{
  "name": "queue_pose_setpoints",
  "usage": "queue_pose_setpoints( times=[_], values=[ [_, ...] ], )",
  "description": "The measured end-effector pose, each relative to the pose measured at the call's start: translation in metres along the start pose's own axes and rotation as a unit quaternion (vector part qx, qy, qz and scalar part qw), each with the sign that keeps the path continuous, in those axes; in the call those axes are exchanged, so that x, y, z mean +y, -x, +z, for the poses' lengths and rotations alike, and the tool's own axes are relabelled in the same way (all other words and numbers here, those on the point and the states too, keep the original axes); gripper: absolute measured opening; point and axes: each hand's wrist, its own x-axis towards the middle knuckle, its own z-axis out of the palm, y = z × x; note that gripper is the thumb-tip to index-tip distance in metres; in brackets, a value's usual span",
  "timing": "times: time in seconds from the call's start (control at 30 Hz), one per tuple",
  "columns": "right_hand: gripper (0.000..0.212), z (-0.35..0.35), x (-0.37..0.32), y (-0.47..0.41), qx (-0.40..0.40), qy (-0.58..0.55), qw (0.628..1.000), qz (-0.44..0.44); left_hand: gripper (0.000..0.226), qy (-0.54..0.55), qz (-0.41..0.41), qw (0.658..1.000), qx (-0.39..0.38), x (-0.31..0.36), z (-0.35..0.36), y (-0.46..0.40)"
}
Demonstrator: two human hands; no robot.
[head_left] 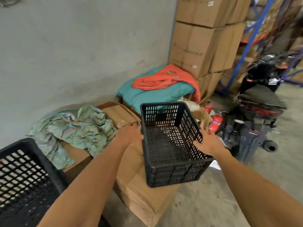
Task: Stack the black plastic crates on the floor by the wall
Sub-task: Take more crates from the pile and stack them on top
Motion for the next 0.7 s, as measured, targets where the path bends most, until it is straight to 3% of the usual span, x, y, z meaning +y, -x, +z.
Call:
queue_pose_setpoints(
  times=[0.1,0.17,0.33,0.4,0.7],
  values=[
    [0.087,0.022,0.026,-0.012,-0.005,-0.001,0.998,0.062,0.088,0.022,0.025,0.999,-0.025,0.019,0.053,-0.039],
    [0.087,0.042,0.038,-0.018,-0.019,-0.007,0.995,0.096,0.107,-0.006,-0.001,0.999,-0.044,0.024,0.096,-0.069],
    [0.085,0.077,0.05,-0.028,-0.025,-0.119,0.984,0.13,0.099,0.002,-0.086,0.995,-0.041,0.048,0.14,-0.086],
    [0.087,0.074,0.051,-0.035,-0.002,-0.139,0.982,0.124,0.107,0.067,-0.11,0.991,-0.016,0.046,0.146,-0.09],
    [0.072,0.057,0.048,-0.058,0.079,-0.188,0.976,0.075,0.101,0.091,-0.162,0.982,0.026,0.054,0.123,-0.074]
  ],
)
